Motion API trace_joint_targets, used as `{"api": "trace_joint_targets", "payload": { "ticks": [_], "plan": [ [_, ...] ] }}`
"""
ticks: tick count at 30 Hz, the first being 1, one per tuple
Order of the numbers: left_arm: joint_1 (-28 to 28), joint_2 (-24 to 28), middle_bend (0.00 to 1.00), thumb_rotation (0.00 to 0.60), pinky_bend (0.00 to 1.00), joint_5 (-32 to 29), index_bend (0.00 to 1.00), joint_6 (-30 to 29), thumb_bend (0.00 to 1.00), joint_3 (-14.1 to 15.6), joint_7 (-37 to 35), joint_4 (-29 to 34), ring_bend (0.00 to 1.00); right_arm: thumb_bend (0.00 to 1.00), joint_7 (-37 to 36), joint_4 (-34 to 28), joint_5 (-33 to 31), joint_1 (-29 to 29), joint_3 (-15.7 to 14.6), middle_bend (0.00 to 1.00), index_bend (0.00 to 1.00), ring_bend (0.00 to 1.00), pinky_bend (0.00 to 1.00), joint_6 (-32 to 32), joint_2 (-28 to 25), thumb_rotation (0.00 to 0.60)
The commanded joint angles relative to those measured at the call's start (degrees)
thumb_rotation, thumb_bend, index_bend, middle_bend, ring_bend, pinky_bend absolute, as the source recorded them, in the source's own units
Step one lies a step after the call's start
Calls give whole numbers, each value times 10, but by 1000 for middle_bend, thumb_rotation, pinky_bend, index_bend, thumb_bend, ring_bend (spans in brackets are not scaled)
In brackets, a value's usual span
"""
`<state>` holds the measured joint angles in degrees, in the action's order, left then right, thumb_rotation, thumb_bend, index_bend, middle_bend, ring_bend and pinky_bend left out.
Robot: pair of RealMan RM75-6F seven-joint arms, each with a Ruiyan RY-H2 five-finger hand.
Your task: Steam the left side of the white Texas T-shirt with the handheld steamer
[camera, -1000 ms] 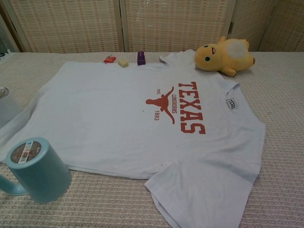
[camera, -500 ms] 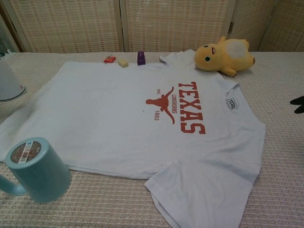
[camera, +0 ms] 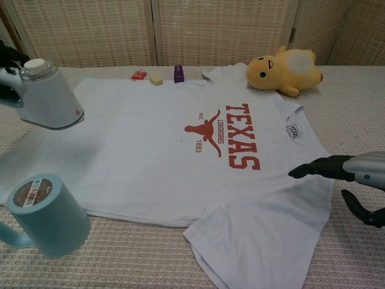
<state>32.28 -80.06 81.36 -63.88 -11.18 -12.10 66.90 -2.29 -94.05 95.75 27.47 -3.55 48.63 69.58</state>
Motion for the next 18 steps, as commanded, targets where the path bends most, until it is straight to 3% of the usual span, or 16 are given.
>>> {"api": "trace_joint_targets", "payload": {
  "ticks": [1, 11, 18],
  "plan": [
    [28, -21, 1000, 600, 770, 5, 900, 19, 550, 3, 44, 15, 870, 909, -8, 15, 3, 5, -6, 65, 0, 0, 3, 0, 11, 407],
    [63, -98, 1000, 600, 770, -31, 900, 47, 550, -7, 104, -27, 870, 912, -44, 86, 20, 14, -9, 24, 0, 0, 0, 39, 64, 383],
    [72, -133, 1000, 600, 770, -49, 900, 41, 550, -15, 124, -61, 870, 911, -38, 126, 16, 29, -17, 0, 0, 0, 0, 22, 94, 355]
  ]
}}
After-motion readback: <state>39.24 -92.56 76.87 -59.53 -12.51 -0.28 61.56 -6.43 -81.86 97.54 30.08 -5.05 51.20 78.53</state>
